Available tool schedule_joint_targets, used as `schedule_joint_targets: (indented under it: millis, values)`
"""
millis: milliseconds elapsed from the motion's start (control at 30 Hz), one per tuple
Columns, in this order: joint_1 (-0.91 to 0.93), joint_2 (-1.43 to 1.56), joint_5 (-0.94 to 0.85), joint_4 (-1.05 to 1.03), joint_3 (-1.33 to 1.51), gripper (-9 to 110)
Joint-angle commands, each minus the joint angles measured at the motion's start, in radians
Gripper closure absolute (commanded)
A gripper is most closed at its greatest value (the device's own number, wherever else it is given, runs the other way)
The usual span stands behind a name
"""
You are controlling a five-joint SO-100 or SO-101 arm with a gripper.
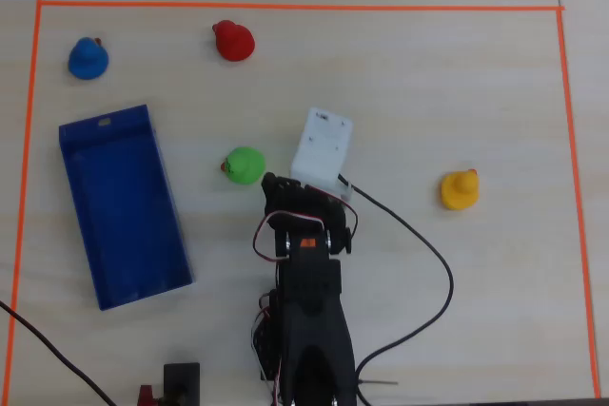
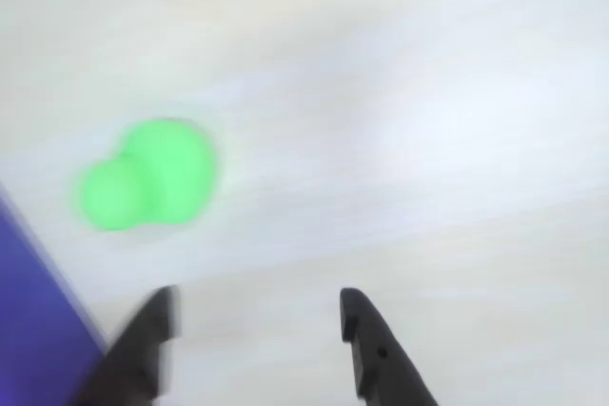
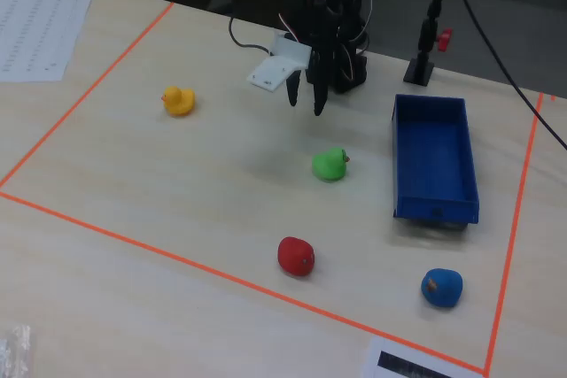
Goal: Grasp blue duck and put it into box.
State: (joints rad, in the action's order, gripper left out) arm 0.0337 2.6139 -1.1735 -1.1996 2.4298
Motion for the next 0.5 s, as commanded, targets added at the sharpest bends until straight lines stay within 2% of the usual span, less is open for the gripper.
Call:
schedule_joint_targets:
  millis: [0,133,233,467]
  values:
    - [-0.126,-0.348,0.072,-0.097,-0.577,69]
    - [-0.291,-0.604,0.164,-0.112,-0.836,66]
    - [-0.382,-0.770,0.221,-0.029,-0.968,66]
    - [-0.512,-1.115,0.235,0.084,-1.262,66]
